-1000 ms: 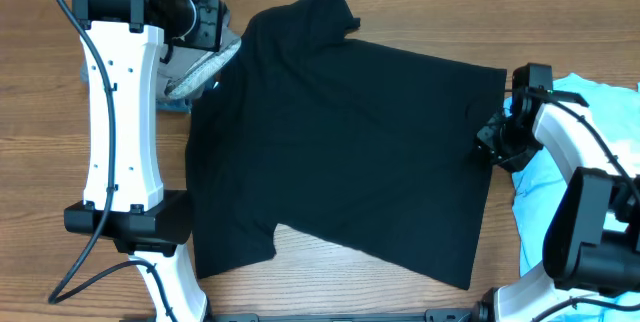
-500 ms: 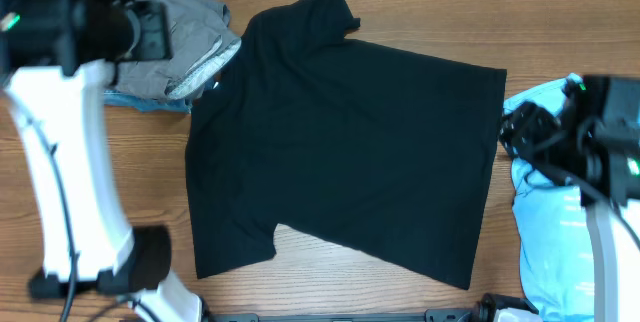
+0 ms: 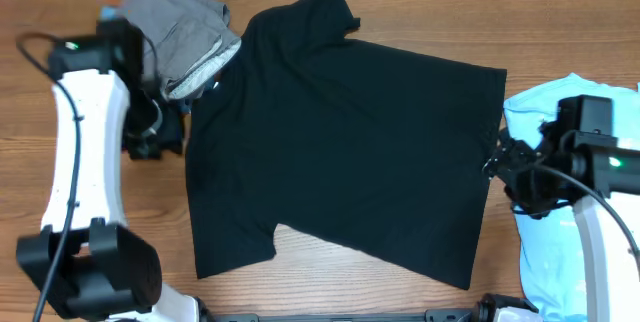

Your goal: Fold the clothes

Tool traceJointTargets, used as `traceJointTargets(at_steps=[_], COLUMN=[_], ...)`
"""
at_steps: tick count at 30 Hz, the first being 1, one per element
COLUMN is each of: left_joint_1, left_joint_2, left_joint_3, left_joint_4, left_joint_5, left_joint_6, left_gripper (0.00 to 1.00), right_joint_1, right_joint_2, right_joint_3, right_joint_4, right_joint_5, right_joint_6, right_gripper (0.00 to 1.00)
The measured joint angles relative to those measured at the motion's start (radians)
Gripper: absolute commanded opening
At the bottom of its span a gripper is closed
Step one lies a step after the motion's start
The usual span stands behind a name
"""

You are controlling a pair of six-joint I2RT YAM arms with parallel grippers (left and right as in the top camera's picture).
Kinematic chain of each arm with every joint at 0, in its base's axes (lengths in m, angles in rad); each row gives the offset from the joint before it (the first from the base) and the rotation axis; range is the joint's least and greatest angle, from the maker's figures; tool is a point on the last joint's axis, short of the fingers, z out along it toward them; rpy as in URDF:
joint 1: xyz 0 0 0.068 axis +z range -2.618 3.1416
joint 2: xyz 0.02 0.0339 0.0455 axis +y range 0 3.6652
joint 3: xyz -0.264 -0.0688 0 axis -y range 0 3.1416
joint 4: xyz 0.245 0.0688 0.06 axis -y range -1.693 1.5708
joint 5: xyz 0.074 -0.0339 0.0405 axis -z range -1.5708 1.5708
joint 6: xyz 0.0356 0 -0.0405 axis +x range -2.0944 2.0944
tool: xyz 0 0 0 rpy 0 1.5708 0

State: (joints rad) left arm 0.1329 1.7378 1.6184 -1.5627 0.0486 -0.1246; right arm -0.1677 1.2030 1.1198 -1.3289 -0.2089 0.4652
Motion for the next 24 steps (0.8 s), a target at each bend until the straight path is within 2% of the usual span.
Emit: traceJointTargets(at_steps=[3, 5, 10, 12, 16, 22, 24], left_joint_1=[0.000, 0.000, 0.008, 0.023, 0.085, 0.123, 0.123], left_joint_2=[-0.003, -0.021, -0.153, -0.231, -0.324, -0.322, -0.321], left_joint_3=[-0.120, -0.193, -0.375, -0.444, -0.592, -0.818, -0.878], left_joint_4=[0.040, 0.096, 0.204, 0.249, 0.344, 0.496, 0.550], left_joint_5=[0.027, 0.034, 0.032, 0.030, 0.035, 0.114, 0.131], left_joint_6=[0.004, 0.004, -0.021, -0.041, -0.089, -0.126, -0.139], left_gripper=[0.31, 0.38, 0.64, 0.68, 0.67, 0.63, 0.58], right_joint_1=[0.000, 0.000, 0.000, 0.000, 0.000, 0.000, 0.000], right_joint_2=[0.042, 0.066, 0.101, 0.103, 0.103, 0.103, 0.103], right_joint_3=[-0.042, -0.058, -0.069, -0.069, -0.069, -0.069, -0.069], right_joint_4=[0.022, 0.037, 0.045, 0.047, 0.050, 0.060, 0.063], right_joint_5=[-0.014, -0.027, -0.046, -0.050, -0.050, -0.050, -0.050], right_joint_6=[0.003, 0.006, 0.006, 0.006, 0.006, 0.006, 0.006], right_gripper=[0.70, 0.71, 0.73, 0.74, 0.74, 0.75, 0.75])
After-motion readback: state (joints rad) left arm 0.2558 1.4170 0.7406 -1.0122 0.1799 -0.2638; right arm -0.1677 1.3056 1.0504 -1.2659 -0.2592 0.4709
